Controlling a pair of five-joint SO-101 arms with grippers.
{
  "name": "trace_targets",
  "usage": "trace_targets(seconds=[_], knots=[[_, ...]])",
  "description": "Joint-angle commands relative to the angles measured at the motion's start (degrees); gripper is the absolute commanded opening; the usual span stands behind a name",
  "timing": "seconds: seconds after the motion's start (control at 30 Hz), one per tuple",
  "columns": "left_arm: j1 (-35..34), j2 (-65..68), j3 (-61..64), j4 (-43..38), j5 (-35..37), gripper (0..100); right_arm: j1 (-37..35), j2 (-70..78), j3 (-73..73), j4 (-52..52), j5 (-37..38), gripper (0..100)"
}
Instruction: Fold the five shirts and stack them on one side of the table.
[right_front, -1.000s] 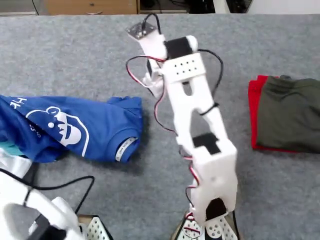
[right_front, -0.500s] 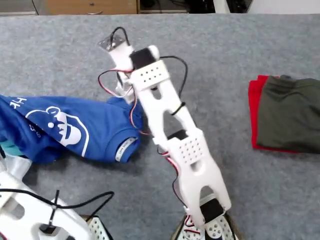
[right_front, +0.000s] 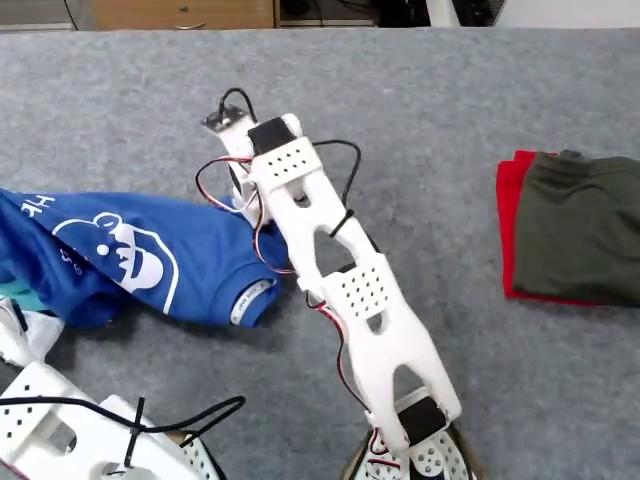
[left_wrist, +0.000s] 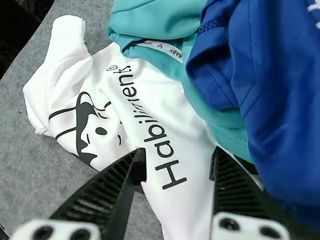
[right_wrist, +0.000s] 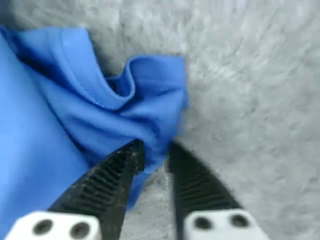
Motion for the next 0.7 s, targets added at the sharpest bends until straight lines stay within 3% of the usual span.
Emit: trace_targets(seconds=[0.0,0.13,0.33,0.5,0.67], knots=[[-0.1,-0.9,-0.3,-1.3,-1.1,22,-0.2,-1.4,-6.2,1.0,3.2,0.0],[-0.1,-0.9,-0.6,-1.3,-1.1,22,1.3,-3.6,-10.7,1.0,3.4,0.2],[-0.6,-0.9,-0.9,-1.4,-1.2,22,6.1,-7.6,-17.7,-0.5,12.1,0.2],[-0.9,-1.0,-2.5,-1.0,-1.2,22,12.2,-9.7,-26.7,-6.6,14.2,0.2],[-1.7,-1.0,-4.6,-1.0,-1.2,22,17.4,-17.5,-26.2,-15.0,17.8,0.2]])
